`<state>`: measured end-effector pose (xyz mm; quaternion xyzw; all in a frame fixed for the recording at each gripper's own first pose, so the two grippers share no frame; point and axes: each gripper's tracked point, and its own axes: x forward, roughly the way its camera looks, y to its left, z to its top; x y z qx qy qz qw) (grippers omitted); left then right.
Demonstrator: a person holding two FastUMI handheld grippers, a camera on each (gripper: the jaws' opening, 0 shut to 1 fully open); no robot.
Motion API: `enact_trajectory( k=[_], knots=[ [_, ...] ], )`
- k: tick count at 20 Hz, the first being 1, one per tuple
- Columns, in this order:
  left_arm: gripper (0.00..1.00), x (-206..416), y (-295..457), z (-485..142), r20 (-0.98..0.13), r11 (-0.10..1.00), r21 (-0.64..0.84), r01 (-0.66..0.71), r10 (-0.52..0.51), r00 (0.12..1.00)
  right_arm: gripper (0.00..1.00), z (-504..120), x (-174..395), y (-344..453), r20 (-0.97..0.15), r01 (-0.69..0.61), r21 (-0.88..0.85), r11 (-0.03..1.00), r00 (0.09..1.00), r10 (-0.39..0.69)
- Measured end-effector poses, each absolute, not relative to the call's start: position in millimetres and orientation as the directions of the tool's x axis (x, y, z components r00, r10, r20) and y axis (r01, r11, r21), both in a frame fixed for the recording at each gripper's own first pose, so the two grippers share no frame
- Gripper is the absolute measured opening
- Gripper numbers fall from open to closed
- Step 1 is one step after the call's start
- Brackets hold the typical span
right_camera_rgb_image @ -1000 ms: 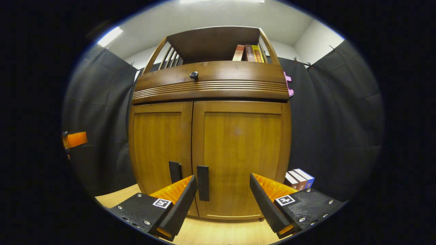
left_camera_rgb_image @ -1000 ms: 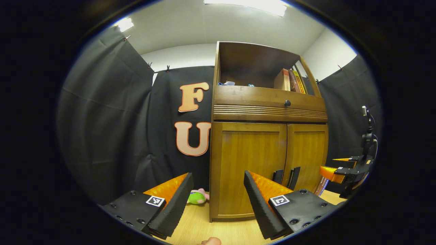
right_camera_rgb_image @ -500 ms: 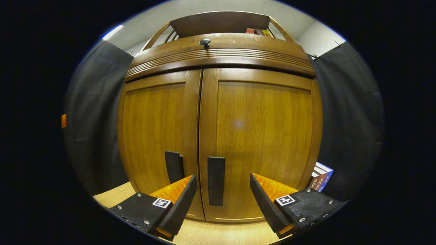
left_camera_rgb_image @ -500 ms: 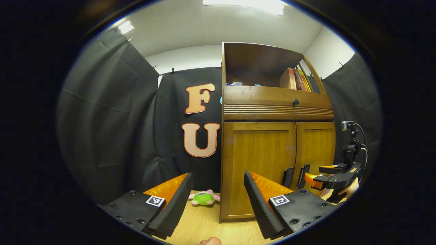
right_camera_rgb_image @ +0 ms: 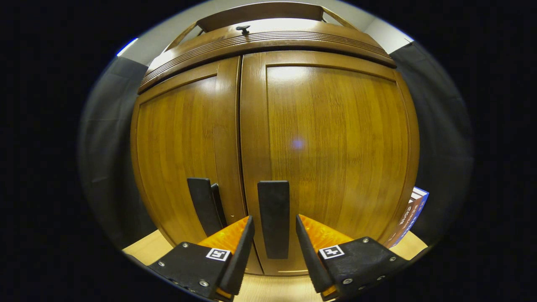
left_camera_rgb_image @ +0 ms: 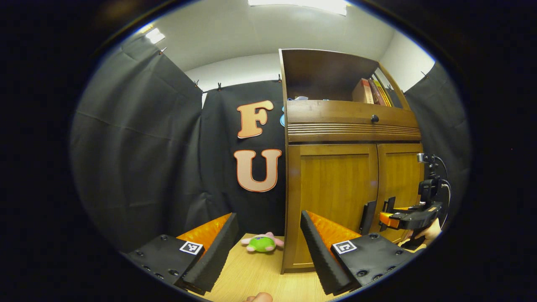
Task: Open the right door of the double-door shoe cabinet with the right hand, and open the left door with the left hand.
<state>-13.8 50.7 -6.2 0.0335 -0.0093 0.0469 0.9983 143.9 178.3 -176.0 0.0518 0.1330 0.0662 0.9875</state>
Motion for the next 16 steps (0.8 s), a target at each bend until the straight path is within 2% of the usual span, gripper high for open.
enact_trajectory(
  k=[1, 3, 4, 5, 6, 7, 16],
  knots=[
    [0.95, -13.4, 50.7, -6.8, 0.02, 0.993, 0.066, -0.096, 0.095, 0.995, 0.45, -177.1, 145.4, 178.0, -0.257, -0.114, 0.12, 0.986, 0.956, 0.142],
    [0.95, -13.2, 50.5, -6.2, 0.019, 0.993, 0.062, -0.097, 0.096, 0.995, 0.35, -179.8, 146.3, 175.1, -0.261, -0.101, 0.115, 0.988, 0.957, 0.129],
    [0.95, -14.0, 49.5, -6.2, 0.018, 0.994, 0.06, -0.095, 0.094, 0.995, 0.43, -179.6, 146.3, 174.7, -0.26, -0.1, 0.123, 0.987, 0.957, 0.129],
    [0.95, -14.6, 48.6, -6.5, 0.019, 0.994, 0.06, -0.094, 0.093, 0.995, 0.37, -179.9, 145.8, 175.3, -0.258, -0.104, 0.123, 0.987, 0.957, 0.133],
    [0.95, -16.9, 48.3, -6.1, 0.021, 0.994, 0.061, -0.095, 0.094, 0.995, 0.47, -179.3, 145.0, 175.5, -0.255, -0.11, 0.118, 0.987, 0.957, 0.137],
    [0.95, -17.7, 47.8, -4.7, 0.023, 0.993, 0.064, -0.096, 0.095, 0.995, 0.35, -178.7, 143.3, 176.3, -0.251, -0.114, 0.114, 0.987, 0.958, 0.139],
    [0.95, -23.6, 40.9, -4.2, 0.021, 0.994, 0.054, -0.093, 0.092, 0.996, 0.27, -171.9, 97.8, 164.6, -0.226, -0.185, 0.088, 0.979, 0.953, 0.201]
  ],
)
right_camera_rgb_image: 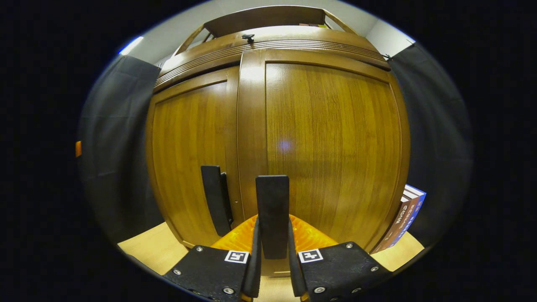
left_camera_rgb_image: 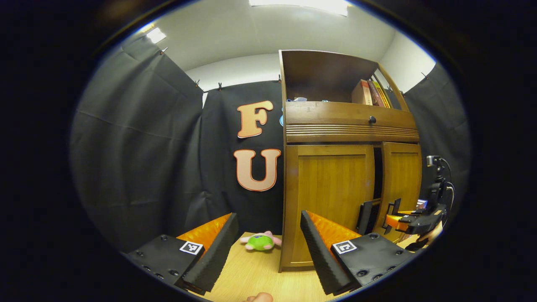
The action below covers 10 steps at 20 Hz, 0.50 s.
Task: Open the right door of the double-door shoe cabinet with the right hand, and open the left door with the left hand.
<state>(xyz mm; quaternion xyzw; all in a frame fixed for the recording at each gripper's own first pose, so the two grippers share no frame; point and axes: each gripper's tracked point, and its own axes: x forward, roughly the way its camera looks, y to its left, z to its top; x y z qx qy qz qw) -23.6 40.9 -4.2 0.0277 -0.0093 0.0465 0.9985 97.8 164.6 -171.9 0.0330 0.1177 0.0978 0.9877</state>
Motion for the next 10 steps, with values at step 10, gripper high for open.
enact_trajectory(
  k=[10],
  knots=[
    [0.95, -26.9, 14.9, -7.8, 0.007, 0.998, 0.044, -0.048, 0.048, 0.999, 0.29, -162.1, 30.8, 126.3, -0.207, -0.229, 0.091, 0.969, 0.948, 0.244]
  ],
)
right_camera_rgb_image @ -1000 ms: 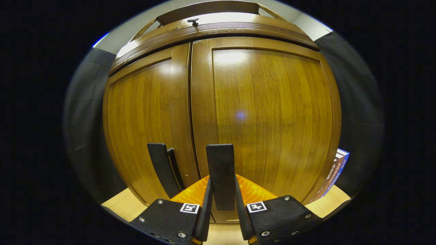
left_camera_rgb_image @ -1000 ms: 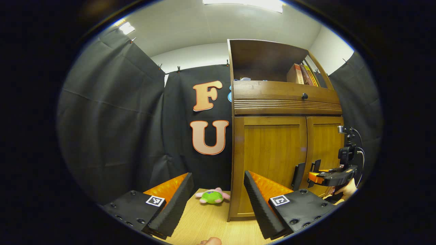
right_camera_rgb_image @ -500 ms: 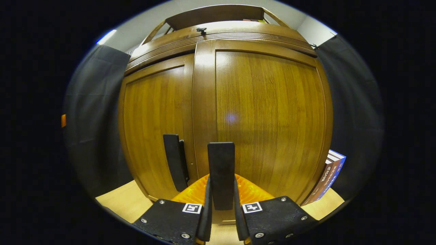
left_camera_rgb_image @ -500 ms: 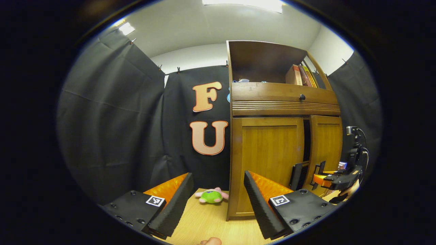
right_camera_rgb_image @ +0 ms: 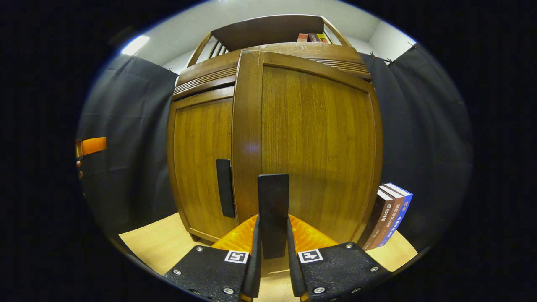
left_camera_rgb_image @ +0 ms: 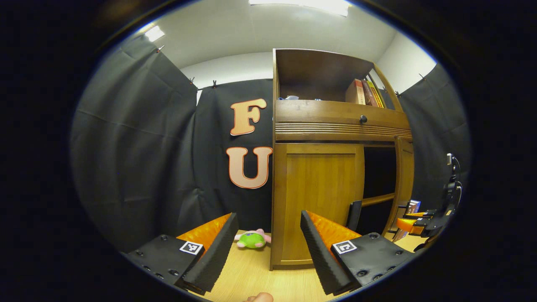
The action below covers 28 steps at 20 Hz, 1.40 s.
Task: Open the right door of the double-door shoe cabinet with the right hand, and open the left door with the left hand.
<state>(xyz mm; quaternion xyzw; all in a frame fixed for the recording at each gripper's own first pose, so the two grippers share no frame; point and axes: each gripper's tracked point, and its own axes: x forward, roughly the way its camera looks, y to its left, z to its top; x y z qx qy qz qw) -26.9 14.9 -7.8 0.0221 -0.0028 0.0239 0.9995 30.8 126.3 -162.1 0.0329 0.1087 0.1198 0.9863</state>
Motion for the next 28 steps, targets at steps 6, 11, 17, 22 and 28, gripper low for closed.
enact_trajectory(
  k=[6, 11, 17, 22, 28],
  knots=[
    [0.95, -24.5, -0.3, -8.8, 0.003, 0.999, 0.032, -0.022, 0.022, 1.0, 0.28, -154.9, -5.6, 89.9, -0.205, -0.206, 0.068, 0.976, 0.955, 0.216],
    [0.96, -26.1, -11.8, -14.7, -0.016, 1.0, 0.025, -0.002, 0.002, 1.0, 0.24, -151.1, -27.2, 59.1, -0.201, -0.17, 0.047, 0.984, 0.964, 0.176],
    [0.95, -26.8, -30.2, -15.1, -0.006, 0.999, 0.032, 0.023, -0.023, 1.0, 0.14, -147.8, -47.3, 26.0, -0.194, -0.099, 0.007, 0.995, 0.976, 0.099],
    [0.97, -22.2, -48.6, -24.8, -0.028, 0.998, 0.053, 0.037, -0.036, 0.999, 0.12, -148.2, -52.2, 3.4, -0.2, -0.078, 0.03, 0.996, 0.976, 0.083],
    [0.95, -11.0, -78.3, -38.2, -0.051, 0.997, 0.032, 0.07, -0.068, 0.996, 0.08, -146.3, -61.4, -35.0, -0.195, -0.013, 0.001, 1.0, 0.981, 0.013]
  ],
)
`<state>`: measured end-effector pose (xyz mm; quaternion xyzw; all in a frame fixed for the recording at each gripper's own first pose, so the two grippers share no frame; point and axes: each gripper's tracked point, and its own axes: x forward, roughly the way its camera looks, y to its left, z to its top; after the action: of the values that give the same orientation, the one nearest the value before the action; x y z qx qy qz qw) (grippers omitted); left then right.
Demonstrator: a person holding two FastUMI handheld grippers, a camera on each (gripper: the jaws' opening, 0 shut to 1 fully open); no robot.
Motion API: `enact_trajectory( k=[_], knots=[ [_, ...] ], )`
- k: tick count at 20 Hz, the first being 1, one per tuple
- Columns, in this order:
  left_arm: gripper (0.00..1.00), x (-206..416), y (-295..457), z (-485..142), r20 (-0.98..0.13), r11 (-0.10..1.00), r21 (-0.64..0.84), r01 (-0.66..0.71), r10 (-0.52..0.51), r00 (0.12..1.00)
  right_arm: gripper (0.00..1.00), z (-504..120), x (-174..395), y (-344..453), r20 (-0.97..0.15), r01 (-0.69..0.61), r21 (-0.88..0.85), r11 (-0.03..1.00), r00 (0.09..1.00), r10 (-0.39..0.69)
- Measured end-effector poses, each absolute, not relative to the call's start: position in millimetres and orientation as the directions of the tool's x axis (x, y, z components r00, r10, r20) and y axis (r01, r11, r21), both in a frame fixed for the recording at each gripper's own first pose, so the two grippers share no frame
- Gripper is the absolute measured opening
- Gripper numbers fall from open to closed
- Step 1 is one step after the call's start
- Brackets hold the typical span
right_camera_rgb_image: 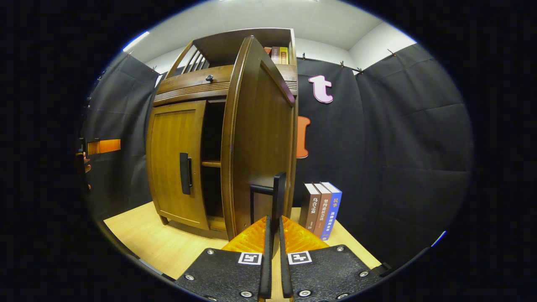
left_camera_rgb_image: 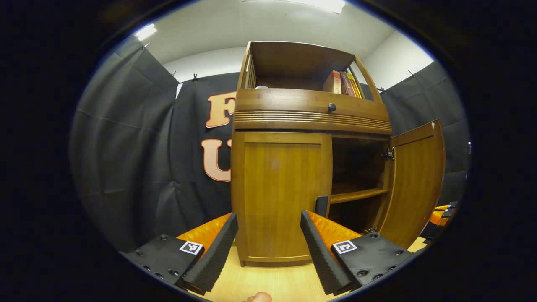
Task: Open the right door of the double-door shoe cabinet with the right hand, and open the left door with the left hand.
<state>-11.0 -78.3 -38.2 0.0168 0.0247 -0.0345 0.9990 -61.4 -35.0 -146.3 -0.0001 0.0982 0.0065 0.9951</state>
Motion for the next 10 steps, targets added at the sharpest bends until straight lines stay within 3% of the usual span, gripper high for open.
enact_trajectory(
  k=[5, 6, 7, 10],
  knots=[
    [0.95, -0.5, -110.9, -46.8, -0.062, 0.993, 0.028, 0.113, -0.112, 0.992, 0.08, -145.9, -66.9, -76.1, -0.187, 0.053, -0.007, 0.999, 0.981, -0.053],
    [0.95, 2.5, -120.8, -48.1, -0.062, 0.991, 0.024, 0.13, -0.128, 0.99, 0.19, -145.9, -68.8, -84.5, -0.183, 0.068, -0.011, 0.998, 0.981, -0.069],
    [0.96, 5.0, -129.6, -49.7, -0.064, 0.99, 0.019, 0.143, -0.142, 0.988, 0.08, -147.2, -69.2, -94.7, -0.182, 0.085, -0.019, 0.996, 0.979, -0.087],
    [0.95, 11.8, -149.8, -57.0, -0.075, 0.987, 0.0, 0.164, -0.163, 0.984, 0.06, -149.2, -76.2, -119.6, -0.179, 0.131, -0.023, 0.991, 0.975, -0.133]
  ],
)
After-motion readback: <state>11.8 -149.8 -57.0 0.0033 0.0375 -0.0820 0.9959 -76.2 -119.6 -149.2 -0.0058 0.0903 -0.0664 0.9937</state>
